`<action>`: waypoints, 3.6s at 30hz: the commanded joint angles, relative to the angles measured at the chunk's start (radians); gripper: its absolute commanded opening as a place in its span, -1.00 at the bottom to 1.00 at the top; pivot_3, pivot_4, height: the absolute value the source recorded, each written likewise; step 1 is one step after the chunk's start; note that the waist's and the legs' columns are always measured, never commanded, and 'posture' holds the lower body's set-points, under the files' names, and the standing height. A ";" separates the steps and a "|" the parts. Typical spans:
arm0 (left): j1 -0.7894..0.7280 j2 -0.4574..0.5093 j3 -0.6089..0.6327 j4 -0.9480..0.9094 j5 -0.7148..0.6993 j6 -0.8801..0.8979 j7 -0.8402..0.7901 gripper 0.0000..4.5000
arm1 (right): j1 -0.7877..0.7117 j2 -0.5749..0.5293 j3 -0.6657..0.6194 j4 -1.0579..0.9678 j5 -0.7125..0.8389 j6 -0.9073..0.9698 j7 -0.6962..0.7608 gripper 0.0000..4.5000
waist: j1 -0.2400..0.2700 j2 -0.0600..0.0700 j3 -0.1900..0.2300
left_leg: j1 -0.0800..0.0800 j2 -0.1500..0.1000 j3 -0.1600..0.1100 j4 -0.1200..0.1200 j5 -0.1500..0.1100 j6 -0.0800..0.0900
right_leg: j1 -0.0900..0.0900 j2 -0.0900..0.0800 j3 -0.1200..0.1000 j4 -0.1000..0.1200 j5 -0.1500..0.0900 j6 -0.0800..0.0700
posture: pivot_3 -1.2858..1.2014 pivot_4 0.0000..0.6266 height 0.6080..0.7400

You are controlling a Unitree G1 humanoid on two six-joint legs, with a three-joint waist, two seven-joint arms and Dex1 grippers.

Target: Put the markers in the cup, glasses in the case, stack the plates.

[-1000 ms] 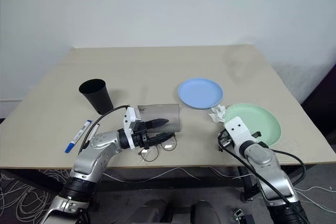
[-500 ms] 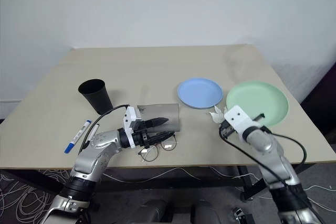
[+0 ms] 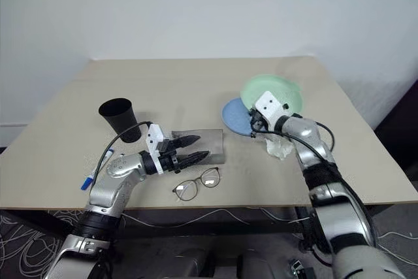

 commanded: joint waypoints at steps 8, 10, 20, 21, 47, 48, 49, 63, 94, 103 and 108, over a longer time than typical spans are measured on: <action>0.035 0.010 0.023 -0.083 -0.004 -0.012 0.041 0.38 | -0.204 0.079 0.026 0.346 -0.054 -0.207 0.080 -0.99 | -0.005 0.001 0.000 | 0.003 0.000 0.001 -0.003 0.000 0.000 | 0.000 0.002 0.002 0.001 0.001 -0.002 | 0.03 -1.00 0.97; 0.042 0.012 0.024 -0.092 -0.005 -0.010 0.048 0.38 | -0.219 0.089 0.029 0.378 -0.068 -0.229 0.070 -0.99 | -0.005 0.001 0.000 | 0.009 0.000 0.001 -0.008 0.000 -0.001 | 0.003 0.001 0.003 0.000 0.001 -0.002 | 0.03 -1.00 0.97; 0.066 0.019 0.026 -0.132 -0.011 0.002 0.073 0.38 | -0.256 0.121 -0.001 0.459 -0.082 -0.270 0.059 -0.55 | -0.006 0.002 0.000 | 0.014 0.000 0.001 -0.011 0.001 -0.002 | 0.007 0.002 0.003 0.000 0.001 -0.002 | 0.03 -1.00 0.97; 0.067 0.020 0.025 -0.135 -0.012 0.004 0.074 0.38 | -0.256 0.122 -0.004 0.459 -0.083 -0.276 0.049 -0.39 | -0.006 0.002 0.000 | 0.014 0.000 0.001 -0.011 0.001 -0.002 | 0.007 0.002 0.003 0.001 0.001 -0.002 | 0.03 -1.00 0.97; 0.034 -0.004 -0.005 -0.113 -0.007 0.015 0.051 0.38 | 0.231 -0.152 -0.144 -0.330 0.076 0.242 0.153 0.73 | -0.003 0.003 0.000 | 0.012 0.000 0.001 -0.011 0.001 -0.001 | 0.008 0.000 0.006 0.000 -0.001 -0.004 | 0.03 -1.00 0.97; 0.031 -0.006 -0.007 -0.109 -0.007 0.014 0.049 0.38 | 0.252 -0.157 -0.148 -0.358 0.086 0.293 0.155 0.89 | -0.002 0.003 0.000 | 0.012 0.000 0.001 -0.011 0.001 -0.001 | 0.009 0.000 0.005 0.000 -0.001 -0.004 | 0.03 -1.00 0.97; 0.028 -0.009 -0.008 -0.106 -0.006 0.014 0.048 0.38 | 0.269 -0.162 -0.149 -0.381 0.090 0.334 0.155 0.99 | -0.002 0.003 0.000 | 0.012 0.000 0.001 -0.011 0.001 -0.001 | 0.009 0.000 0.005 0.000 -0.001 -0.004 | 0.03 -1.00 0.97; 0.018 -0.014 -0.010 -0.092 0.001 0.008 0.039 0.38 | 0.276 -0.150 -0.124 -0.370 0.086 0.578 0.095 0.99 | 0.000 0.002 0.000 | 0.010 0.000 0.001 -0.009 0.000 -0.001 | 0.009 -0.002 0.003 -0.002 -0.001 -0.004 | 0.03 -1.00 0.97; -0.055 -0.016 0.030 0.082 0.109 -0.152 0.158 0.38 | -0.114 -0.048 -0.071 0.065 0.028 0.208 0.045 -0.99 | -0.005 0.002 0.000 | 0.010 0.000 -0.001 -0.010 0.000 -0.001 | 0.010 -0.002 0.000 -0.003 -0.002 -0.003 | 0.03 -1.00 0.97; -0.020 -0.007 0.034 0.045 0.109 -0.152 0.172 0.38 | -0.270 0.044 -0.050 0.450 -0.047 0.003 -0.060 -0.80 | -0.001 0.002 0.000 | 0.011 0.000 0.000 -0.013 0.001 -0.001 | 0.007 0.000 0.002 -0.004 -0.001 0.000 | 0.03 -1.00 0.97; 0.014 0.006 0.040 0.003 0.099 -0.135 0.179 0.38 | -0.278 0.051 -0.074 0.488 -0.035 -0.037 -0.044 -0.11 | -0.005 0.002 0.000 | 0.012 0.000 0.000 -0.014 0.001 -0.001 | 0.008 0.001 0.003 -0.003 -0.001 0.000 | 0.03 -1.00 0.97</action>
